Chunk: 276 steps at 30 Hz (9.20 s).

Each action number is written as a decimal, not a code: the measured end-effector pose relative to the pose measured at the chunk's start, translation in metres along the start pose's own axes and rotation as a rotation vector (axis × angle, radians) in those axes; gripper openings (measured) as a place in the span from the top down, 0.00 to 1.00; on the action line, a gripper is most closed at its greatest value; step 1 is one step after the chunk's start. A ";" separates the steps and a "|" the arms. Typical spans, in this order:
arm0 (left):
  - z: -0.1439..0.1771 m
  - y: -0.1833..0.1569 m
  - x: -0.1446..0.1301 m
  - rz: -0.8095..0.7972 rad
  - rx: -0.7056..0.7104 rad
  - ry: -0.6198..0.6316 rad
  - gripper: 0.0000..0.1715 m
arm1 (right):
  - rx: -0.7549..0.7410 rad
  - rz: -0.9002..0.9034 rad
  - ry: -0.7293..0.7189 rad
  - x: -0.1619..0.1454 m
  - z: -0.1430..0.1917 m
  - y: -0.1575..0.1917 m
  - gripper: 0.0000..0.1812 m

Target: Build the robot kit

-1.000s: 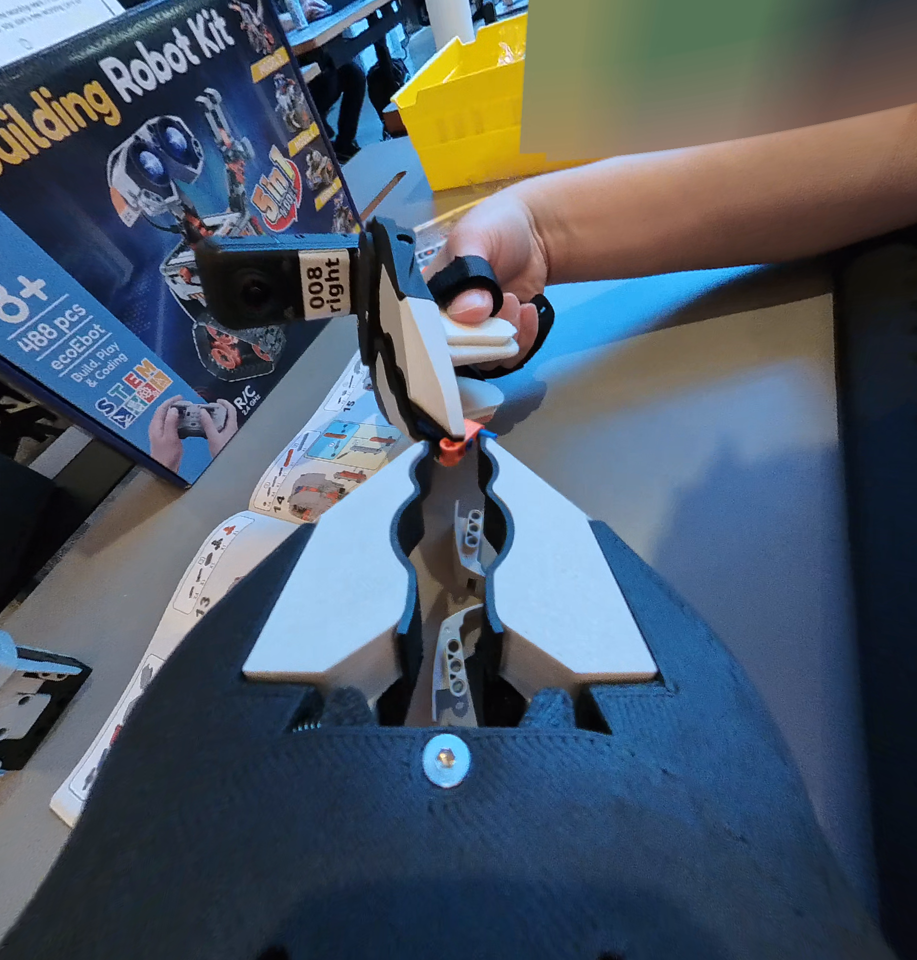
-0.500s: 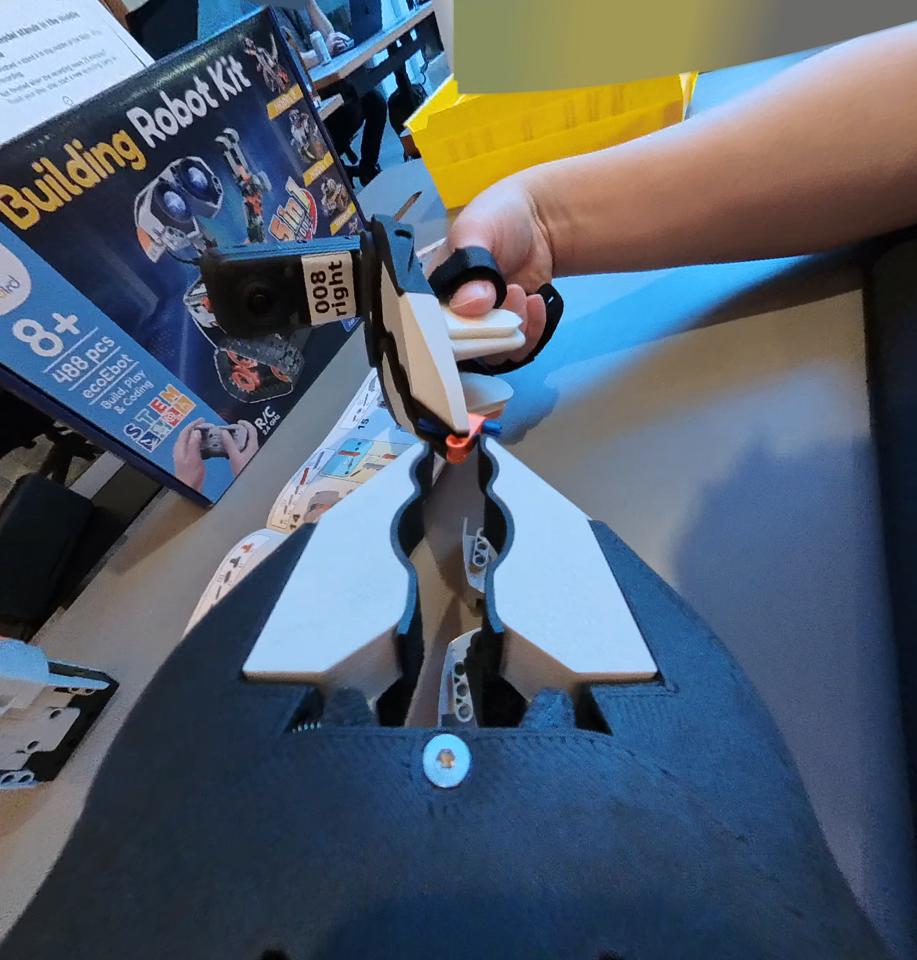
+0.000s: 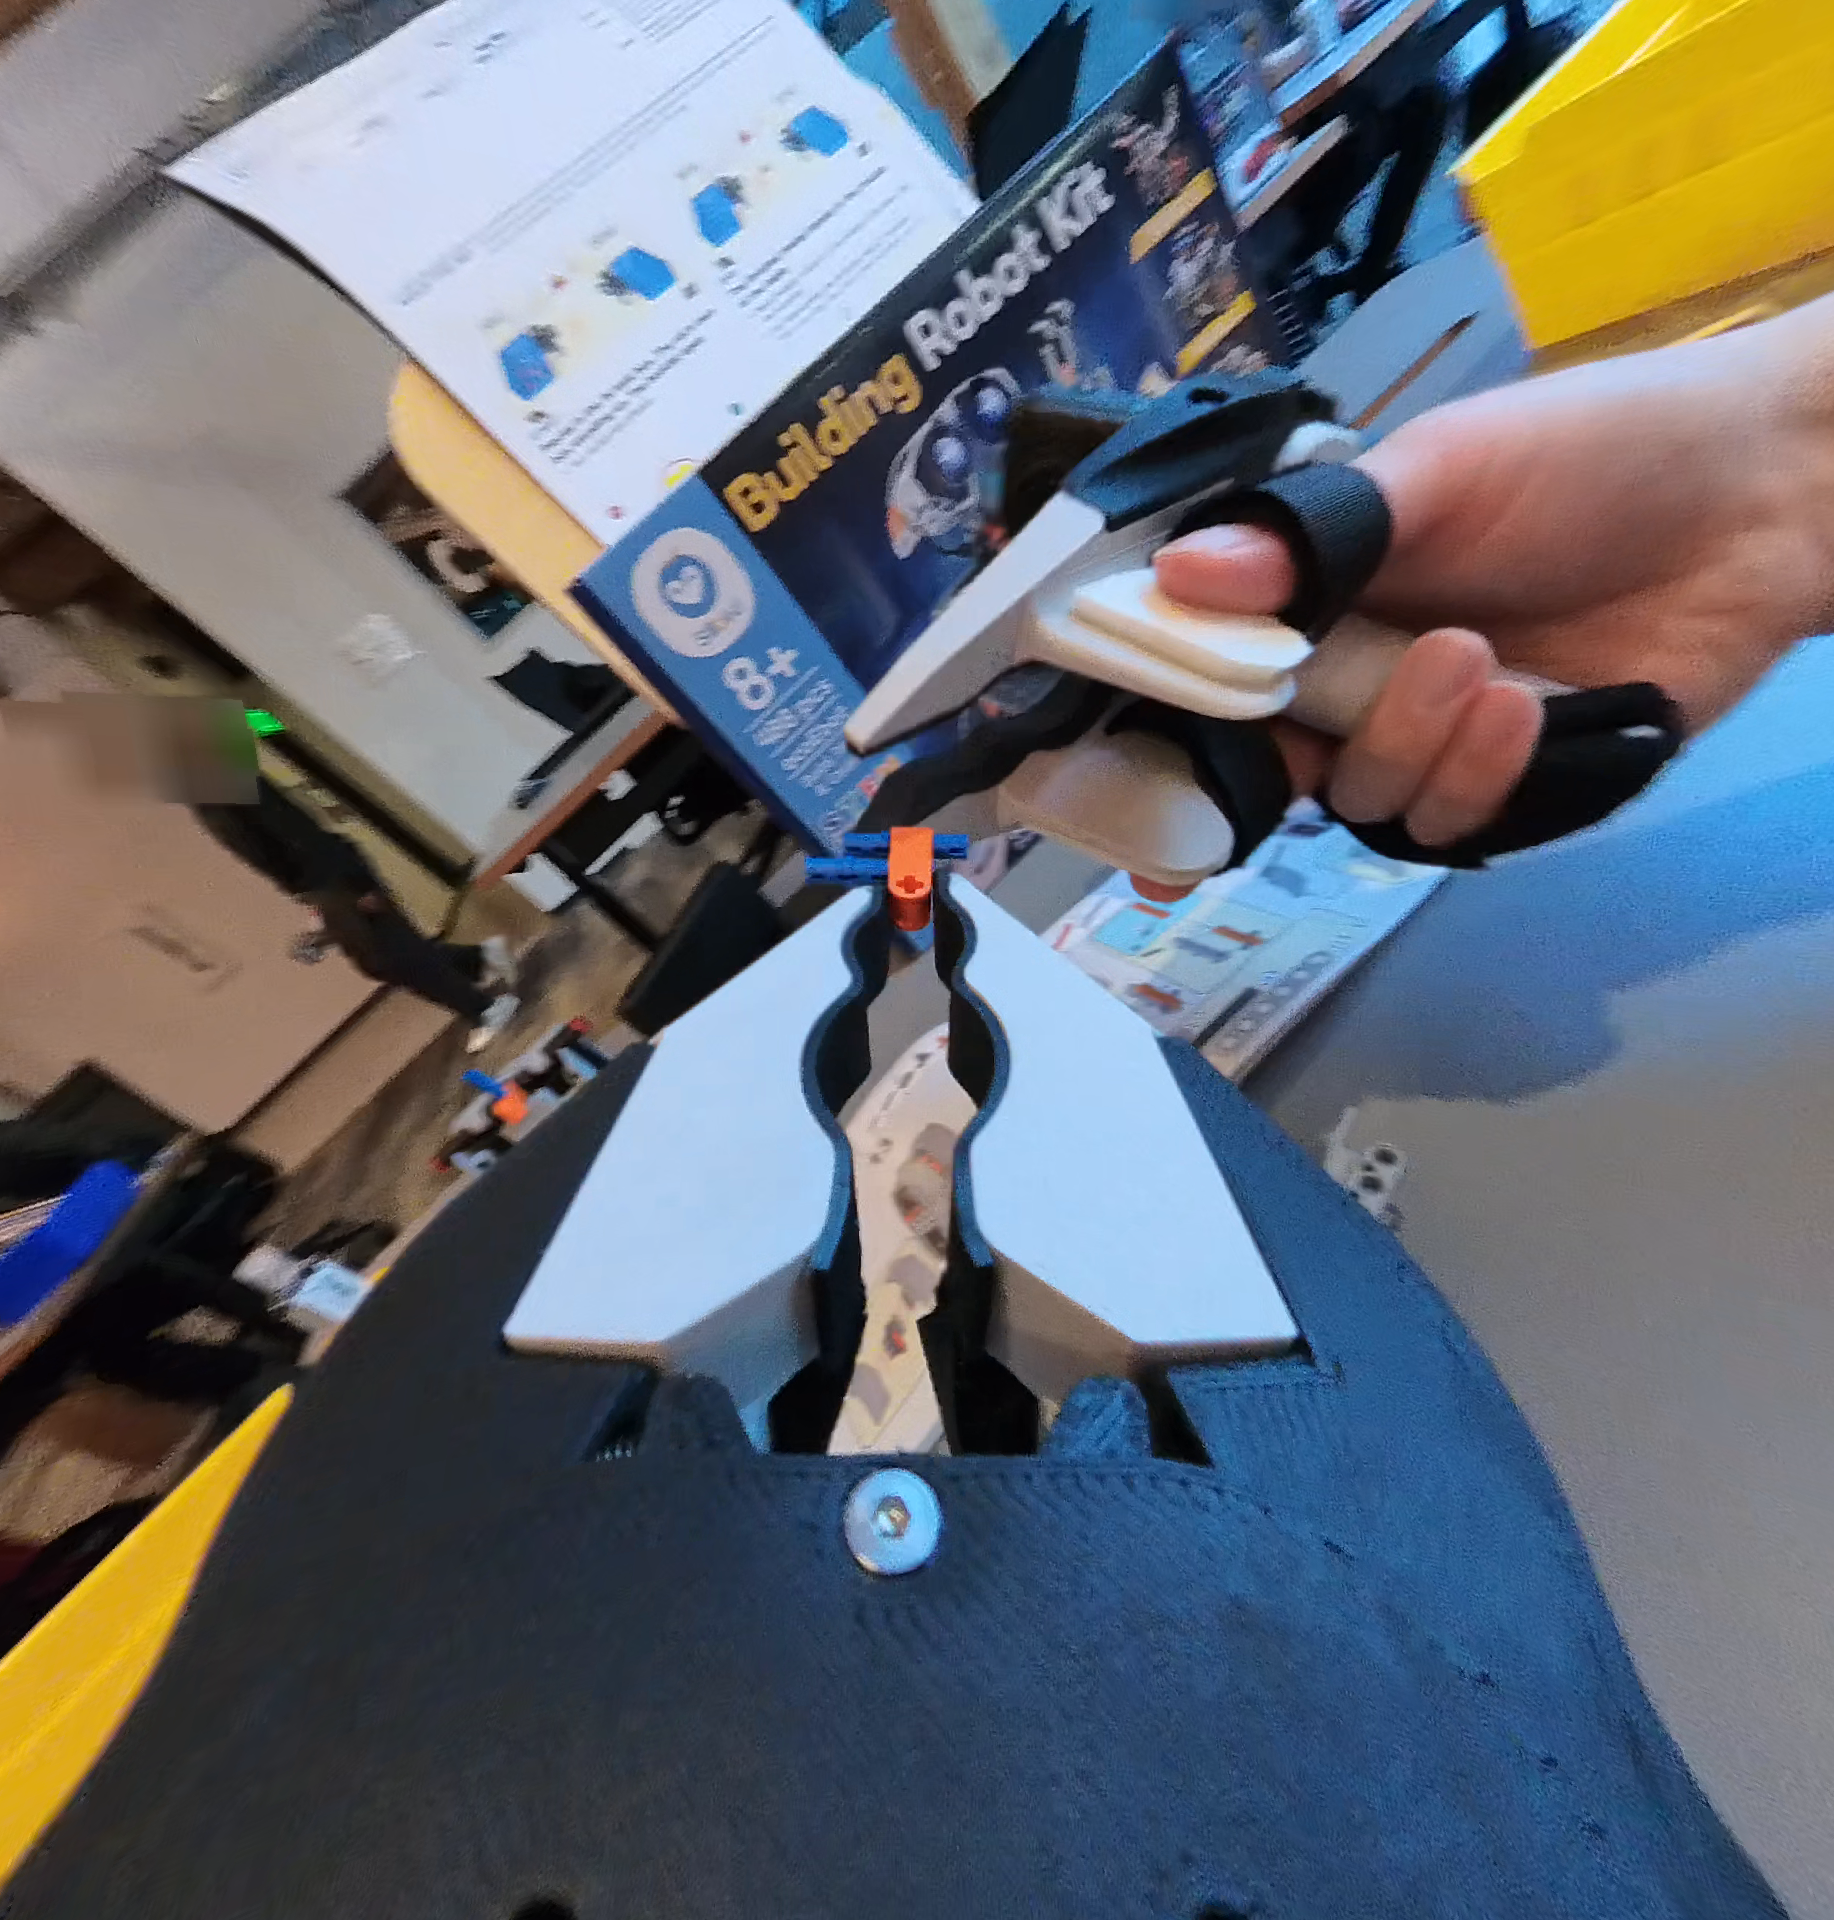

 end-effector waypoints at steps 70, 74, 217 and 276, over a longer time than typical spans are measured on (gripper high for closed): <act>-0.039 0.013 0.129 0.942 -0.968 0.031 0.96 | -0.175 0.478 0.151 0.054 0.043 0.113 0.97; -0.040 0.011 0.129 0.932 -0.968 0.030 0.96 | -0.179 0.481 0.164 0.052 0.042 0.113 0.96; -0.083 -0.068 -0.070 1.566 -1.100 0.478 0.98 | -0.459 -0.204 0.075 -0.010 0.101 -0.092 0.96; -0.075 -0.064 -0.026 0.489 -0.794 0.138 0.87 | -0.278 -0.322 0.092 -0.007 0.096 -0.053 0.97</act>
Point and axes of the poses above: each gripper's, where its closed fingertips meet, z back along the fingers, x out of its top, y = z × x across the jaws, the point moved 1 cm from there along z, back along the fingers, and after that the axes turned 4 degrees about x, right-handed, at the moved point
